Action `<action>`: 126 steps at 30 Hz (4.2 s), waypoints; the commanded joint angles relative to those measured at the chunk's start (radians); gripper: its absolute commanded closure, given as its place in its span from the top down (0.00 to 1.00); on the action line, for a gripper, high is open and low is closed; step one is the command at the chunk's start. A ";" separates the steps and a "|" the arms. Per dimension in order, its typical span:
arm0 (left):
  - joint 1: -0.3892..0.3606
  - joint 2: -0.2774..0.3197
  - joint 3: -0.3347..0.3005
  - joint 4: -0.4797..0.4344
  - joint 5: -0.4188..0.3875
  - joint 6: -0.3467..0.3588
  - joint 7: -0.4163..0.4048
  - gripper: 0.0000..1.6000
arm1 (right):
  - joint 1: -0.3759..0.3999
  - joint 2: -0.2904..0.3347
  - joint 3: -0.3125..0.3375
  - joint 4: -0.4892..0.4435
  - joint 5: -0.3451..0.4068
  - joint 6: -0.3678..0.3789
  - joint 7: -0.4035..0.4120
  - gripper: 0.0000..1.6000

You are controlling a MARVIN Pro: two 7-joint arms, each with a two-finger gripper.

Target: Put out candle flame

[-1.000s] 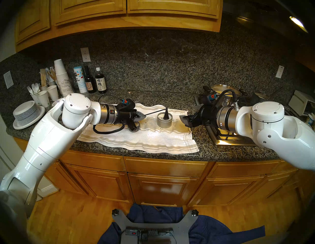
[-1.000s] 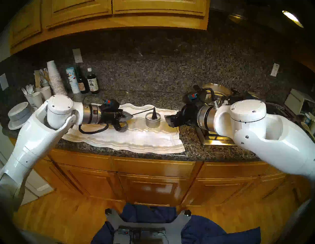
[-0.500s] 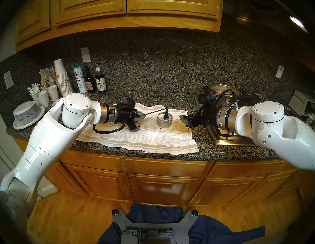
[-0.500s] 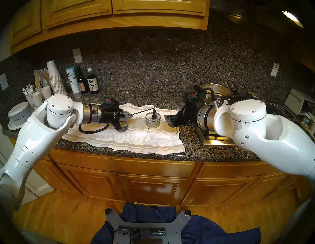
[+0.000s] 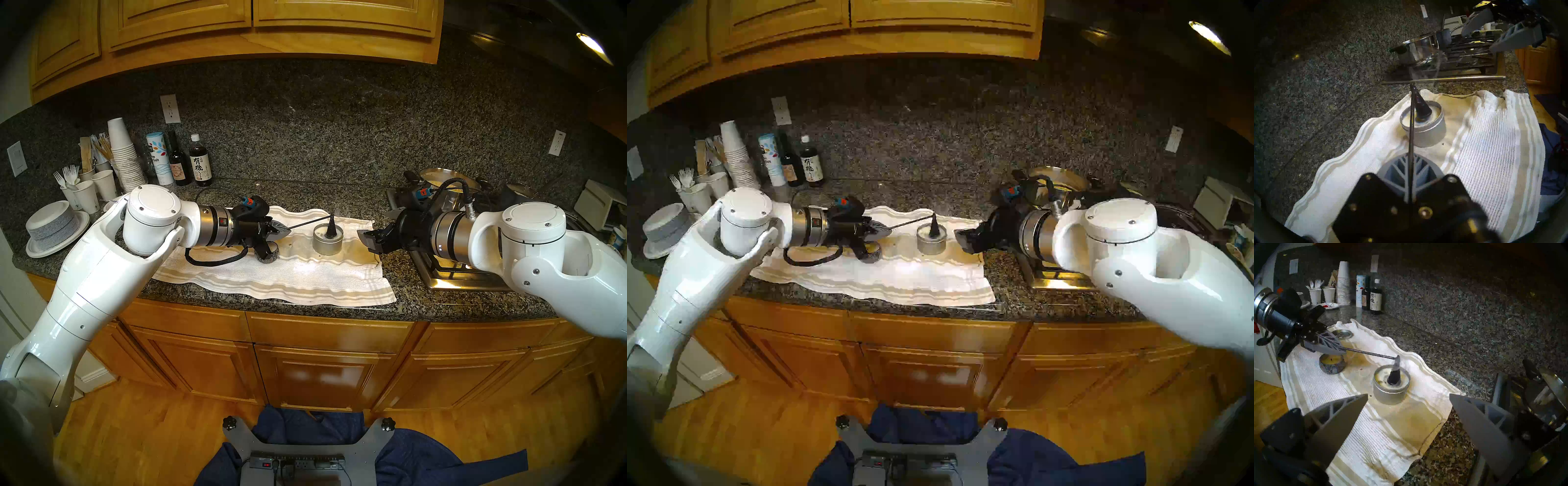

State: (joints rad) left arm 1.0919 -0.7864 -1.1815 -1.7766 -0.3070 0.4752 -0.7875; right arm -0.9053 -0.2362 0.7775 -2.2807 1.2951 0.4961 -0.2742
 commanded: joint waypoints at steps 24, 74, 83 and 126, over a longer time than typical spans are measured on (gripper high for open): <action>-0.043 0.005 -0.022 -0.006 -0.001 -0.006 -0.008 0.00 | 0.025 0.001 0.025 -0.001 -0.001 -0.008 0.002 1.00; -0.022 -0.002 -0.036 -0.004 -0.006 -0.017 0.009 0.00 | 0.026 0.001 0.025 -0.001 0.000 -0.008 0.002 1.00; -0.033 -0.005 -0.021 0.005 0.010 -0.019 -0.010 0.00 | 0.026 0.001 0.025 -0.001 0.000 -0.008 0.002 1.00; -0.043 -0.006 -0.021 0.002 0.033 -0.010 -0.036 0.00 | 0.026 0.001 0.025 -0.001 0.000 -0.008 0.002 1.00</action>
State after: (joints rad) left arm 1.0881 -0.7958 -1.1821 -1.7553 -0.2736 0.4644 -0.8228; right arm -0.9050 -0.2362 0.7773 -2.2807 1.2953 0.4961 -0.2742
